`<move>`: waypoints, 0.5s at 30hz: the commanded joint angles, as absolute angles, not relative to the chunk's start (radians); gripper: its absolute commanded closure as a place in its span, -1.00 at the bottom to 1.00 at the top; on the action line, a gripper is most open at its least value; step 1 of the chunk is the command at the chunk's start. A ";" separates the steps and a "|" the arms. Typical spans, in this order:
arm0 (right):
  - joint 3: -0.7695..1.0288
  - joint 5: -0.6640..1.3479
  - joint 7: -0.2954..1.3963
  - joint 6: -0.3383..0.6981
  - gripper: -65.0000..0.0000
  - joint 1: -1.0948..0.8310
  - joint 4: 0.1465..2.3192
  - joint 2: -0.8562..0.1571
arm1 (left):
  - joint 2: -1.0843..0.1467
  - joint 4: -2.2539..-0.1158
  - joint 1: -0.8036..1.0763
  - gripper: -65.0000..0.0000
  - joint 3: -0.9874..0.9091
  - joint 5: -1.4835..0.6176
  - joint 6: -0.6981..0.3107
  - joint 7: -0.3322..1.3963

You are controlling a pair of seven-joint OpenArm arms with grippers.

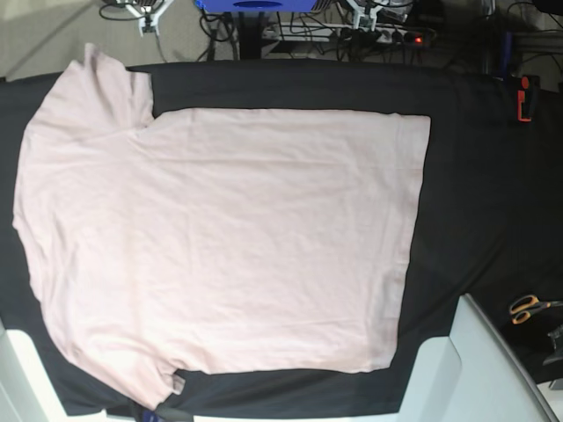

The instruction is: Fold the T-shirt properly

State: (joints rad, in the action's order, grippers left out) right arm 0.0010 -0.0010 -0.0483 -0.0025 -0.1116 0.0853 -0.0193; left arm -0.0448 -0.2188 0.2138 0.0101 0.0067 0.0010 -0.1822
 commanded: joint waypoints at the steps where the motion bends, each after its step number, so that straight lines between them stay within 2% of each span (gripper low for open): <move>1: 0.001 0.001 -0.045 -0.004 0.81 -0.116 0.087 -0.024 | -0.047 -0.219 0.219 1.00 0.012 0.010 0.005 -0.193; 11: 0.004 0.001 -0.045 -0.004 0.81 -0.114 0.087 -0.024 | -0.047 -0.216 0.220 1.00 0.007 0.001 0.005 -0.183; 15: 0.005 0.001 -0.042 -0.004 0.81 -0.116 0.087 -0.024 | -0.047 -0.226 0.217 1.00 0.010 0.012 0.005 -0.073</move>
